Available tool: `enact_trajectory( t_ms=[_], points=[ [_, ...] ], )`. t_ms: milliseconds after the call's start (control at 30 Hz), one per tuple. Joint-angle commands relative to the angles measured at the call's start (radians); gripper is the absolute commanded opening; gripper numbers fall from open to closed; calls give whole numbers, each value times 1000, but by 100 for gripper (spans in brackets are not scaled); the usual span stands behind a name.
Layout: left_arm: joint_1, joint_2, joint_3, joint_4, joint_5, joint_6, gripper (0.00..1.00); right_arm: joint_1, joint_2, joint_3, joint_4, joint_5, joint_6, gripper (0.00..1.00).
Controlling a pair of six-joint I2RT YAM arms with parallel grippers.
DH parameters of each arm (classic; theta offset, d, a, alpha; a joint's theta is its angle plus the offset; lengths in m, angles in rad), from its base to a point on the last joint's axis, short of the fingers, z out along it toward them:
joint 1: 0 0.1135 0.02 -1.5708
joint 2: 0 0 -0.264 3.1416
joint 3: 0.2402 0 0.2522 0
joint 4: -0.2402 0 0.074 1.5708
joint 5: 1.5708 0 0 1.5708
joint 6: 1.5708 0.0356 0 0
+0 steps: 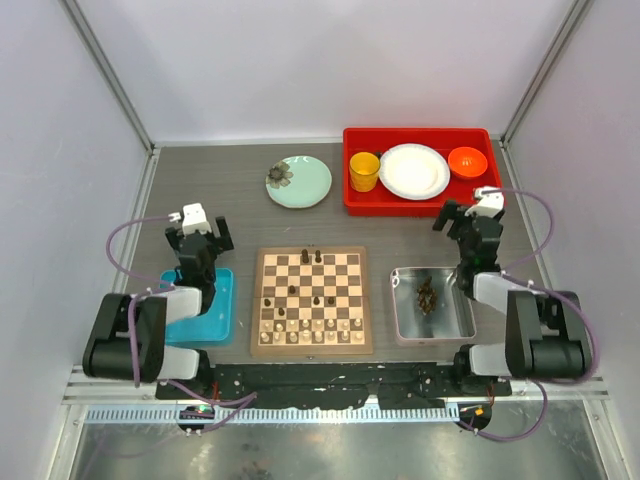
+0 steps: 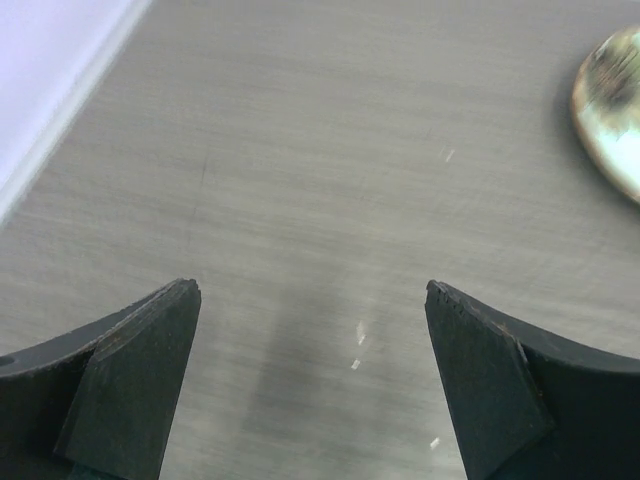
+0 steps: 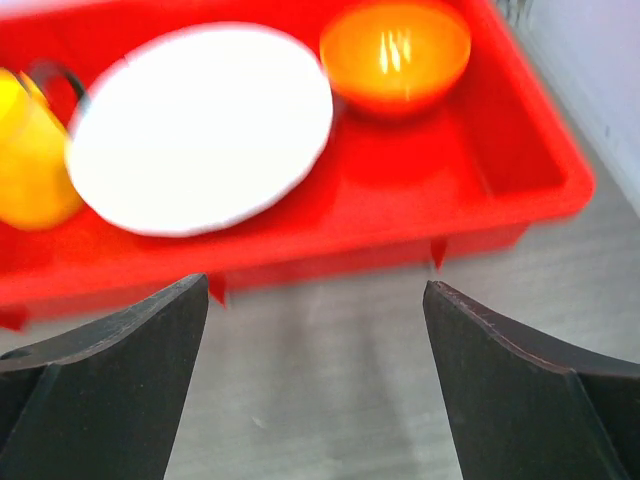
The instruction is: Set up the chess pieces on the board
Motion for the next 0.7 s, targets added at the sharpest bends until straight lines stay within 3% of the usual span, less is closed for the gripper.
enact_trajectory(
  t_ms=[0, 167, 367, 533, 600, 667],
  points=[
    [-41, -173, 161, -323, -44, -61, 99, 4, -169, 120, -184, 59, 136, 94],
    [-41, -221, 373, -682, -112, -238, 100, 4, -222, 304, -581, 97, 245, 94],
    [-39, -206, 553, -995, -110, -395, 100, 2, -259, 460, -793, 55, 248, 94],
    [-41, -186, 685, -1206, 52, -519, 100, -1, -262, 536, -935, -14, 317, 100],
    [-41, -193, 689, -1220, 171, -565, 100, -2, -259, 558, -967, -126, 324, 100],
    [-39, -209, 689, -1236, 198, -594, 100, -2, -242, 562, -994, -206, 336, 100]
  ],
)
